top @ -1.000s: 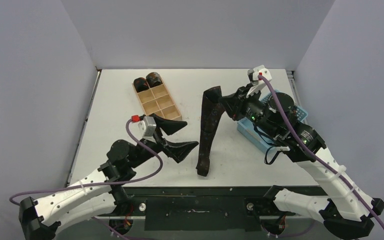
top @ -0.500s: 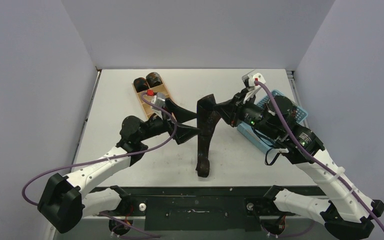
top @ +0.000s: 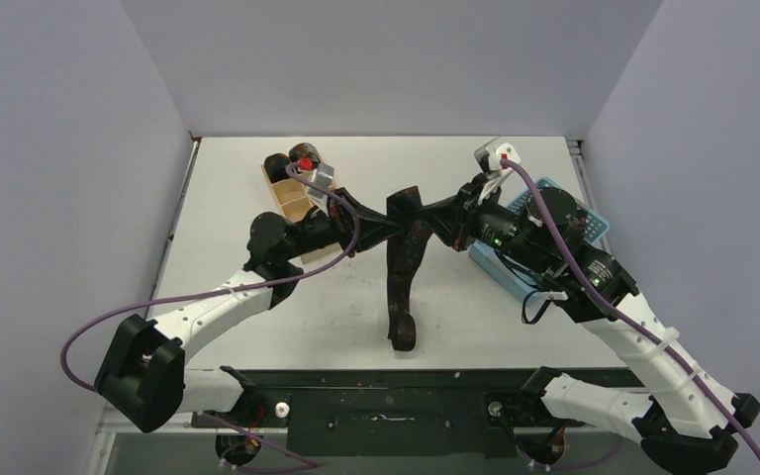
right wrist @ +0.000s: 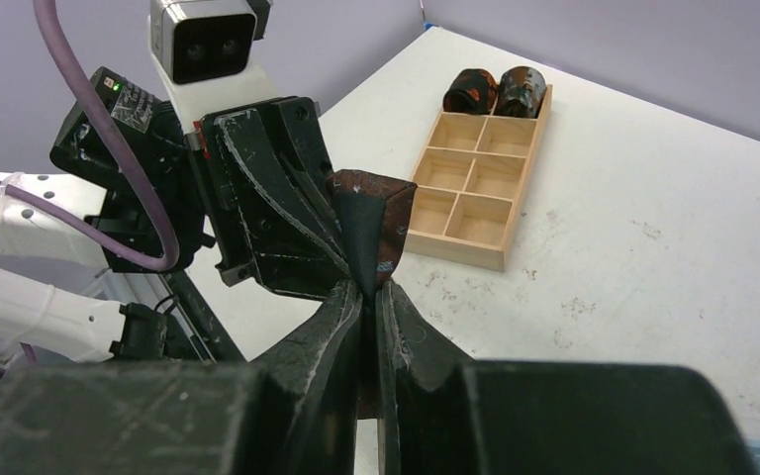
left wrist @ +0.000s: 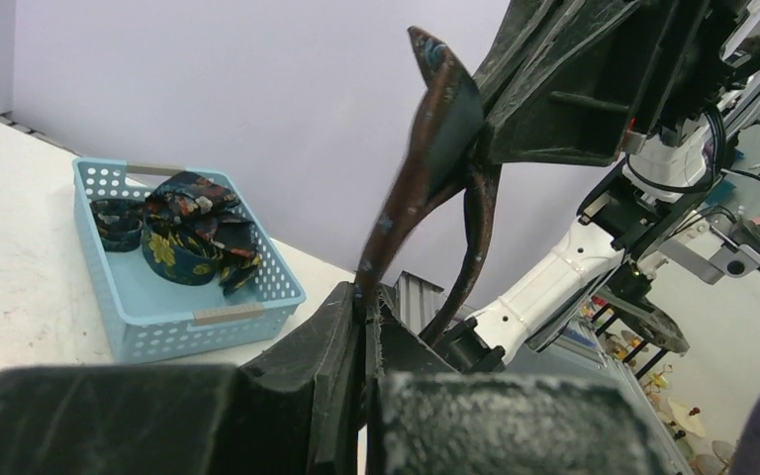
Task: Roll the ties
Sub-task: Flatten out the tie at the center of the board.
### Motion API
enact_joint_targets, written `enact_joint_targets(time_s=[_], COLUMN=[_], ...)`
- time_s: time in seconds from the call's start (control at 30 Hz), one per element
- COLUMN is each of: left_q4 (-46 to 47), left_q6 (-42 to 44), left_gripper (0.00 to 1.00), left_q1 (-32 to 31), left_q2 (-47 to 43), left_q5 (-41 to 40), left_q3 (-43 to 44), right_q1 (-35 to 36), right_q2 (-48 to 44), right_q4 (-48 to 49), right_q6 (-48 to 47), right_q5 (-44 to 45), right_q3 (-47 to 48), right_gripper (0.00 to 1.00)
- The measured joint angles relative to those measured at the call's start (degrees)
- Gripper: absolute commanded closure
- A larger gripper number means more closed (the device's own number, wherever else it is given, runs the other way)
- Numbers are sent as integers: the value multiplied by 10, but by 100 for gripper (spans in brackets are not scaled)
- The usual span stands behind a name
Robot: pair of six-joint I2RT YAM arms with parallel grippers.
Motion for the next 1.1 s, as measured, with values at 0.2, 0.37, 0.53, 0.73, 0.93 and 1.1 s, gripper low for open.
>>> enact_joint_targets(time_s=[0.2, 0.37, 0.53, 0.73, 0.93, 1.1], left_q4=[-4, 11, 80, 169, 203, 186], left_q6=[-3, -36, -111, -210, -245, -236], left_gripper=[100, 100, 100, 100, 100, 100], left_q1=[0, 0, 0, 0, 14, 36], left_q2=[2, 16, 86, 209, 254, 282], left_q5=[-2, -9, -16, -18, -15, 4], left_q3=[31, 43, 25, 1, 8, 57], right_q1=[0, -1, -7, -33, -131, -185], right_q2=[15, 31, 56, 84, 70, -2], right_q4=[16, 23, 22, 15, 29, 75], right_q6=[5, 22, 37, 40, 49, 85], right_q5=[4, 36, 76, 102, 111, 100], right_q3=[0, 0, -1, -16, -68, -200], right_gripper=[85, 77, 46, 26, 15, 14])
